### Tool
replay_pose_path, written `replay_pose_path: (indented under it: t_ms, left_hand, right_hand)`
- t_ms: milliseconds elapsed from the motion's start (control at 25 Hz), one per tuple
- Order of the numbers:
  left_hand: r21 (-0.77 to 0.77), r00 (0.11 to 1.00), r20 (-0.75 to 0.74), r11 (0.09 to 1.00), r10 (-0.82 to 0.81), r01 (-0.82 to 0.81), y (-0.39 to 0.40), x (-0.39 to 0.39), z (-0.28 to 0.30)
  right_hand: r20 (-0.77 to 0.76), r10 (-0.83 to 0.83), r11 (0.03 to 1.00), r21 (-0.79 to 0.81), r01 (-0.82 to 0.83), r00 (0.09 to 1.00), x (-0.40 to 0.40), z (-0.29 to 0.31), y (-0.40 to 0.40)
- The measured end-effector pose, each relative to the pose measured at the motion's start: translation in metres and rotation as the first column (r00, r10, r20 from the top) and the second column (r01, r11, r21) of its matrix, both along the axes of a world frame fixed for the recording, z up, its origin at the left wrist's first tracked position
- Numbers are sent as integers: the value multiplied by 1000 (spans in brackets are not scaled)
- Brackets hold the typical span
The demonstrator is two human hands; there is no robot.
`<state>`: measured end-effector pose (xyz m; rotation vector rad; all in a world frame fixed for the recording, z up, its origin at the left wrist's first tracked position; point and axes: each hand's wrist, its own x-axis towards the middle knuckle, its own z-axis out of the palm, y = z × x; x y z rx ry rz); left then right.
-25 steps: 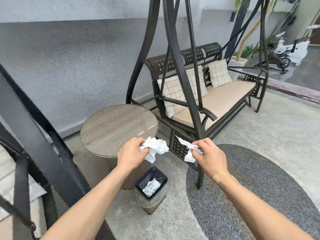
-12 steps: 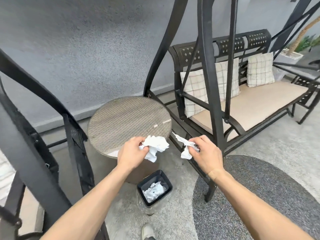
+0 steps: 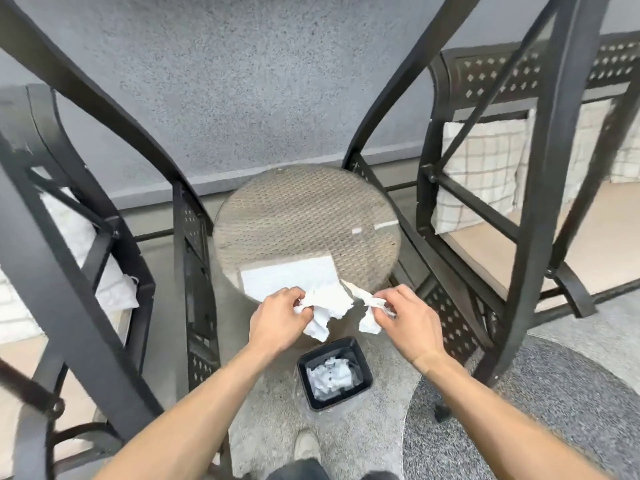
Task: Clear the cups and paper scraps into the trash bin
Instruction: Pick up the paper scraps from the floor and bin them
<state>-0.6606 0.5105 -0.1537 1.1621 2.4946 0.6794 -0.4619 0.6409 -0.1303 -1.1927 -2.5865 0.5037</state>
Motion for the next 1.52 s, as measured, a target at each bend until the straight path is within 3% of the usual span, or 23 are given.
replay_pose_path:
  t_ms: [280,560,760,1040,1280,1520]
  left_hand:
    - [-125,987,134,989,90,-73,5,12,-72]
    - [-383,897,327,910,296,-160,14,48,-215]
    - [-585,875,251,785,413,-203,14,46,-334]
    - [-722,860,223,671,459,-171,24,46,-461]
    - [-731,897,117,648,425,-212,46,50,-495]
    - [-753,906,125,633,404,-178,48,50,-497]
  right_hand:
    - [107,133,983,-142,-117,985,-19,-83,31]
    - [241,162,932,-357,-68,957,-11,-230,39]
    - [348,158,922,-388,-12,924,-11,-344,50]
    - [465,286,927,-354,-120,838,-24,-468,46]
    - [533,378,914,-345,-213,757,-36,-516,52]
    - [549,365,922,-327,-208,752,-40,-525,47]
